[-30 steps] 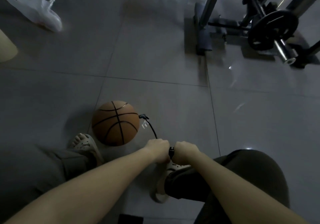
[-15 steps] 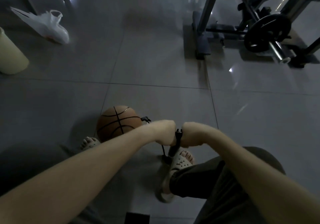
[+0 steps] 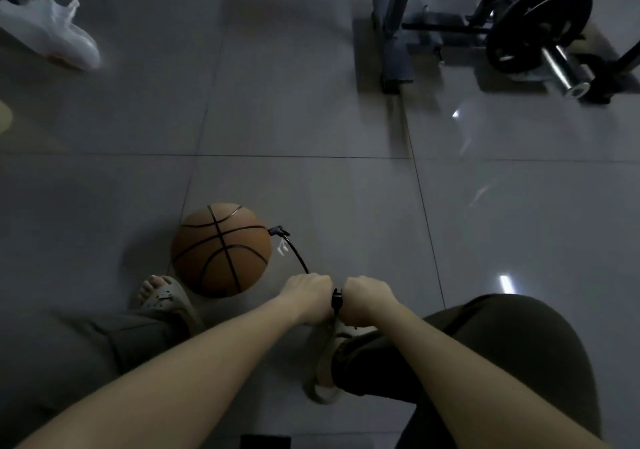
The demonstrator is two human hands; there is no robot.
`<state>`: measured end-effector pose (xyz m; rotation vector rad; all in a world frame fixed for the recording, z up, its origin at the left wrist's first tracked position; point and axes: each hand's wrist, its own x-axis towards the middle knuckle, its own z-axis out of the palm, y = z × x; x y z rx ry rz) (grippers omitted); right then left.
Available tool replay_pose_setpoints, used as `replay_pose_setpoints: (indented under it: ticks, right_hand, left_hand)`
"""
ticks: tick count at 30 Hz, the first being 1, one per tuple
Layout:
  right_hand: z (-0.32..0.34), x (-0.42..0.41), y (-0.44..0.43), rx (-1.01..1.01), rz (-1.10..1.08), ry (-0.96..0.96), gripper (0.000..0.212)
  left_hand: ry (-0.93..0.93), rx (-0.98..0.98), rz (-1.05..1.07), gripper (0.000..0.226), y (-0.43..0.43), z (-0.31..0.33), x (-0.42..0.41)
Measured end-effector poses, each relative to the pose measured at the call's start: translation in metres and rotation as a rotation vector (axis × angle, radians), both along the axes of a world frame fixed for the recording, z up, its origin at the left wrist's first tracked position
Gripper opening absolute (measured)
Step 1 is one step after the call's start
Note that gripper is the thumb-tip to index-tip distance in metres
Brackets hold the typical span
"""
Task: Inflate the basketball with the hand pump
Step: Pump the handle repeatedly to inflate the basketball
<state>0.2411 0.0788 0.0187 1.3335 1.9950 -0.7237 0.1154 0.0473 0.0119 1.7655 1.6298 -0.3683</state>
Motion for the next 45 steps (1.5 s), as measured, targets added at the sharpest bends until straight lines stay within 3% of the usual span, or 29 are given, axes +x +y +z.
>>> replay_pose_setpoints:
  ticks: [5,9,14,19,25,34,38,45]
  right_hand:
    - [0.03,-0.004,-0.007,-0.09,0.02,-0.018,0.017]
    - [0.095,-0.007,0.006,-0.14,0.045,0.026,0.016]
    - [0.153,-0.002,0.024,-0.167,-0.02,0.06,0.009]
    - [0.091,-0.01,-0.002,-0.104,0.04,-0.003,0.023]
    - [0.021,-0.006,0.005,-0.053,-0.003,-0.061,0.022]
    - [0.004,0.001,-0.007,-0.051,-0.045,-0.013,0.013]
    - [0.045,-0.008,-0.003,-0.169,-0.013,-0.037,0.019]
    - [0.165,-0.009,0.018,-0.097,-0.036,0.113,0.015]
  left_hand:
    - [0.008,-0.077,-0.022,0.022,-0.008,0.031,-0.001]
    - [-0.024,-0.024,-0.019,0.028,0.0,0.094,-0.013]
    - [-0.05,0.005,-0.017,0.018,0.02,0.144,-0.012]
    - [0.016,-0.033,-0.05,0.026,0.004,0.086,-0.009]
    - [-0.006,-0.022,-0.002,0.022,0.003,0.022,-0.002]
    - [0.023,0.002,-0.076,0.015,-0.001,0.008,0.004]
    - [0.027,-0.018,-0.12,0.024,-0.003,0.049,-0.004]
    - [-0.019,0.061,-0.064,0.022,0.015,0.161,-0.021]
